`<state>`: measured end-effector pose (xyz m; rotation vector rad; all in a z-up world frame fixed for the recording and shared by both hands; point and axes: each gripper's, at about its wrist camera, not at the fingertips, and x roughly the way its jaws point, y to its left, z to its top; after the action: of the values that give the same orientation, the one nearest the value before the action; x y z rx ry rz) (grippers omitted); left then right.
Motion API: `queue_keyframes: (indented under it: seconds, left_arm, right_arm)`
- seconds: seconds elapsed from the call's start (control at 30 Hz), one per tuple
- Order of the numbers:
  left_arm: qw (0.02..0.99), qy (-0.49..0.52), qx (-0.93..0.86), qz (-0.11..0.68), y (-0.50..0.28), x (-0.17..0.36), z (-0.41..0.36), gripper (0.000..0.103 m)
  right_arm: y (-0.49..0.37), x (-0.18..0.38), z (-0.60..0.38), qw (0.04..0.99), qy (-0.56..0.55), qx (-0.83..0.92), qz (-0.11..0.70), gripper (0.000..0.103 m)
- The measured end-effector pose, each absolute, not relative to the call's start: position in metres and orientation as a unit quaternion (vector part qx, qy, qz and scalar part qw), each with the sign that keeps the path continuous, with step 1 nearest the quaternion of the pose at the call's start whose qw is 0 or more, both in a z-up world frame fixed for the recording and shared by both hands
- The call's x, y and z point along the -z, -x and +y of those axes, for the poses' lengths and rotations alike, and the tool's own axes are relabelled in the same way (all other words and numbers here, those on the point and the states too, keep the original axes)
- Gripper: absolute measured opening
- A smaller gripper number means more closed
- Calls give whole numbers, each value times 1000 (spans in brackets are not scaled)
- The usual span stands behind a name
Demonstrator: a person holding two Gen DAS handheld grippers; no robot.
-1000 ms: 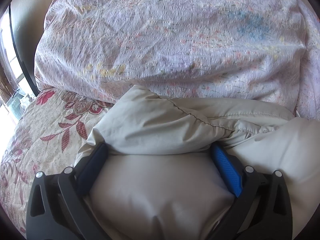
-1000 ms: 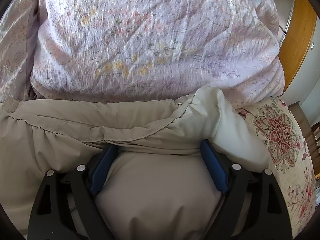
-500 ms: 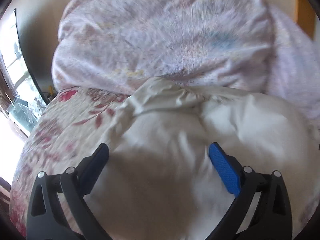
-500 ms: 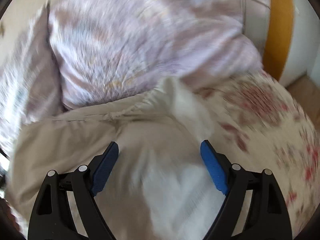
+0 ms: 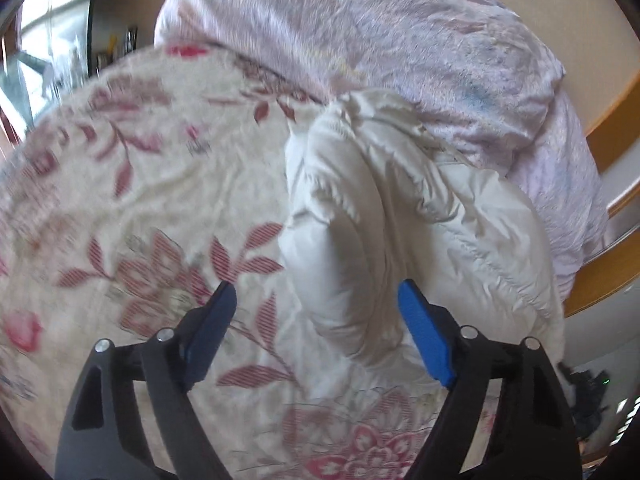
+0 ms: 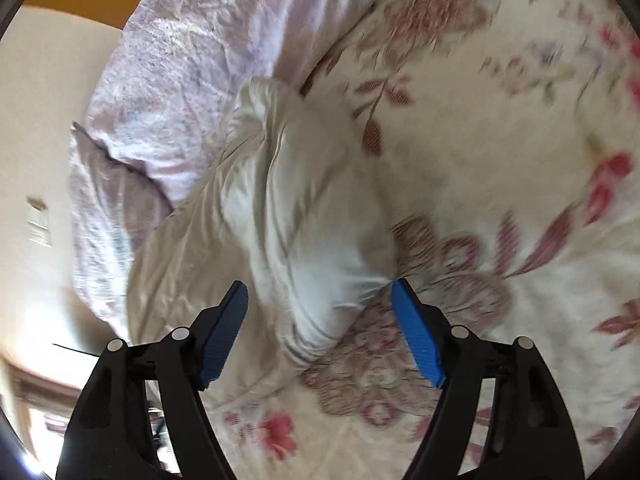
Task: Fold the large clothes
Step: 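Grasp the end of the folded jacket bundle with the left gripper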
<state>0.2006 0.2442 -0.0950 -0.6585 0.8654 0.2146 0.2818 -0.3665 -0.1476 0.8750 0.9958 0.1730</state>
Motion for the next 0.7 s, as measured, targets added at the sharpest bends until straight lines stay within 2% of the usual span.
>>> queue_keyframes:
  seconds: [0.07,0.23,0.3,0.37,0.47,0.5,0.57,0.7]
  left_arm:
    - [847,329,-88,409,-205,101,240,79]
    - [832,370,-84,406,-223,116,236,63]
    - [821,393,-88,405,-227,125,240,58]
    - [817,417,-86,388,-225,129,243,51]
    - [813,449,-81,362,-218,128,246,32]
    - [813,456,-78,354,-214,126,247,27]
    - [819,453,-77,344,-209,118,248,24]
    - [839,432,-70,324,-188,99,251,22]
  right_arm:
    - [-284,152,-363,780,-416,-89,459,73]
    - [-291,161,-358,777,-422,-83,460,62]
    - [-293,164,-360,776,-430,-81,455,53]
    - [-293,168,-363,771,-444,-82,449,37]
    - [-288,167,-367,765,-470,-92,430,25]
    - [-284,163,-367,767,-474,-94,423,22]
    - [-278,156,-367,769,-479,-100,411,20]
    - [-260,140,-366,770,-480,-126,401,19]
